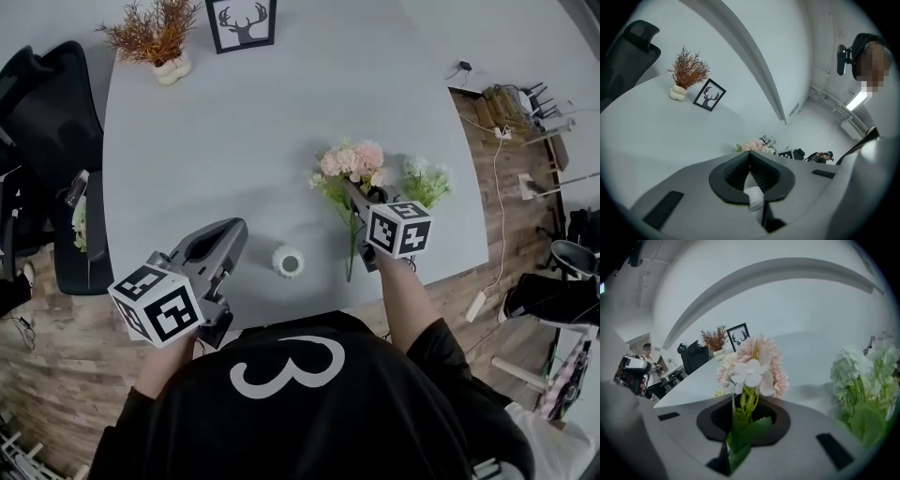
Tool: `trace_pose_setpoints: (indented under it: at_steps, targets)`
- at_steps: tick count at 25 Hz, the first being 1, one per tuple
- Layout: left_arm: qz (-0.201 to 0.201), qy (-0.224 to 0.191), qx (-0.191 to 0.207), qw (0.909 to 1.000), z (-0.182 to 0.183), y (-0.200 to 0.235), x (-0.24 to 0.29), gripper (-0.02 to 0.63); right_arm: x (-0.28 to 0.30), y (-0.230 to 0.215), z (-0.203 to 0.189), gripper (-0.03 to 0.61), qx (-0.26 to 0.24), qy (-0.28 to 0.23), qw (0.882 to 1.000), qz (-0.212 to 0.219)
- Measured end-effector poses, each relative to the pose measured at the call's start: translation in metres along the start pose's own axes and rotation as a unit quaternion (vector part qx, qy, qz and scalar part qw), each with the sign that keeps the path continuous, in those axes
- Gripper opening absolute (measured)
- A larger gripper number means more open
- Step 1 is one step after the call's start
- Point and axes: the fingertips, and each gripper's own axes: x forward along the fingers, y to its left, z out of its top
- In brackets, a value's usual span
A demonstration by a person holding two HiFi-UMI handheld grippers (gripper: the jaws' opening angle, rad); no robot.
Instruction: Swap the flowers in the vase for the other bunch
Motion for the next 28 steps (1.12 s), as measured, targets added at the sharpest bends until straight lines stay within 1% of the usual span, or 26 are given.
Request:
trace_pose_setpoints:
  at_steps: [3, 7, 9, 10, 12, 14, 16, 20, 24, 26, 28]
  targets:
    - [0.000, 0.000, 0.000, 1.0000, -0.003, 0.000, -0.001, 0.012, 0.006, -0.006, -0.009, 0.061, 0.004, 0.006, 1.000, -0.015]
    - [0.000, 0.003, -0.005, 1.0000, -0.005, 0.000, -0.006, 0.012, 0.013, -0.006, -0.018, 0.067, 0.009, 0.021, 1.000, -0.020]
    - [-0.001, 0.002, -0.005, 1.0000, -0.004, 0.002, -0.007, 0.012, 0.017, -0.005, -0.018, 0.078, 0.014, 0.018, 0.999, -0.022]
    - [-0.001, 0.002, -0.005, 1.0000, -0.003, 0.002, -0.008, 0.012, 0.018, -0.004, -0.018, 0.090, 0.019, 0.013, 0.999, -0.022]
    - [-0.005, 0.004, -0.003, 1.0000, -0.003, 0.001, -0.010, 0.012, 0.018, -0.003, -0.018, 0.145, 0.028, 0.005, 0.999, -0.023]
    - [-0.008, 0.008, 0.002, 0.9999, -0.003, -0.003, -0.012, 0.012, 0.015, -0.002, -0.018, 0.188, 0.026, -0.003, 0.999, -0.028]
    - [-0.012, 0.012, 0.008, 0.9998, -0.002, -0.006, -0.014, 0.012, 0.010, -0.001, -0.013, 0.275, 0.021, -0.020, 0.999, -0.035]
    - [-0.018, 0.017, 0.018, 0.9995, 0.000, -0.011, -0.016, 0.012, -0.003, -0.003, -0.003, 0.353, 0.020, -0.055, 0.997, -0.057]
    - [-0.028, 0.020, 0.031, 0.9989, 0.000, -0.023, -0.020, 0.012, -0.029, -0.005, 0.008, 0.360, 0.021, -0.095, 0.992, -0.081]
    - [-0.035, 0.021, 0.037, 0.9985, 0.001, -0.030, -0.024, 0.012, -0.049, 0.000, 0.021, 0.360, 0.001, -0.122, 0.988, -0.091]
    - [-0.043, 0.022, 0.042, 0.9979, 0.000, -0.036, -0.029, 0.012, -0.074, 0.011, 0.038, 0.360, -0.033, -0.156, 0.982, -0.101]
